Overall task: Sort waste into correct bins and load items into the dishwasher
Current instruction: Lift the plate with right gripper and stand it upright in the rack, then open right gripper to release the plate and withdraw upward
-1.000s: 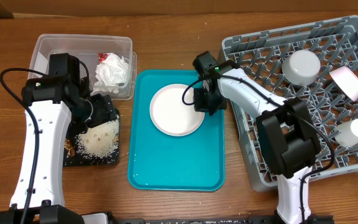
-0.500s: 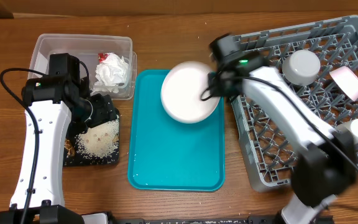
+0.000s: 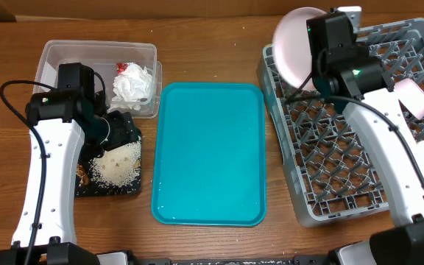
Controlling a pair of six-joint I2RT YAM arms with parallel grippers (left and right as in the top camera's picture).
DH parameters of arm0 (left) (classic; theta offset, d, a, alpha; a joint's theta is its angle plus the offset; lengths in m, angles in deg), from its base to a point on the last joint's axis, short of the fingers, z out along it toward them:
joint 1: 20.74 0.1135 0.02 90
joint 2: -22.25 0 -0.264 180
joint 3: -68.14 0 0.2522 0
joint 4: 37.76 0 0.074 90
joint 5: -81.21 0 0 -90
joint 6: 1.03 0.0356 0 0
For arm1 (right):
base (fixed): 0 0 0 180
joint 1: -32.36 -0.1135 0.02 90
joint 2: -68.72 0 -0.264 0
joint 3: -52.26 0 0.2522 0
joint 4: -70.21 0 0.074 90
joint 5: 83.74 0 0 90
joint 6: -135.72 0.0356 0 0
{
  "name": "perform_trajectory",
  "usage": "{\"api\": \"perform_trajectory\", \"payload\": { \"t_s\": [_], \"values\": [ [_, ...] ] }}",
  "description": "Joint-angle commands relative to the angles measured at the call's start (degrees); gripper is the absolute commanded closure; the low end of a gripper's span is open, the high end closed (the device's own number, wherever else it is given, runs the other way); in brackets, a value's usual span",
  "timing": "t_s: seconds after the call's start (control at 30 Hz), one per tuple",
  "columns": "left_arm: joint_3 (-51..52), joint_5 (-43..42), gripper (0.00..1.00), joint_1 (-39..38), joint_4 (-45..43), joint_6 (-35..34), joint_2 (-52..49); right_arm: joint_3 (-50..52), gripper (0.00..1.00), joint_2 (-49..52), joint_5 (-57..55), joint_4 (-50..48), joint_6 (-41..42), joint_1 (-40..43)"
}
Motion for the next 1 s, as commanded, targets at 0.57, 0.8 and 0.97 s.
{"api": "perform_trajectory", "payload": {
  "t_s": [0.57, 0.8, 0.97],
  "values": [
    [-0.11, -0.37, 0.17, -0.13, 0.02, -0.17, -0.02, 4.37, 0.96, 7.87, -8.87, 4.15, 12.2, 2.1],
    [-0.11, -0.37, 0.16, -0.13, 0.42, -0.17, -0.02, 4.31, 0.63, 0.28, 2.45, 5.4, 16.15, 2.19],
    [-0.11, -0.39, 0.17, -0.13, 0.42, -0.2, -0.02, 4.31, 0.48, -7.37, 9.44, 4.85, 16.13, 4.04]
  ]
}}
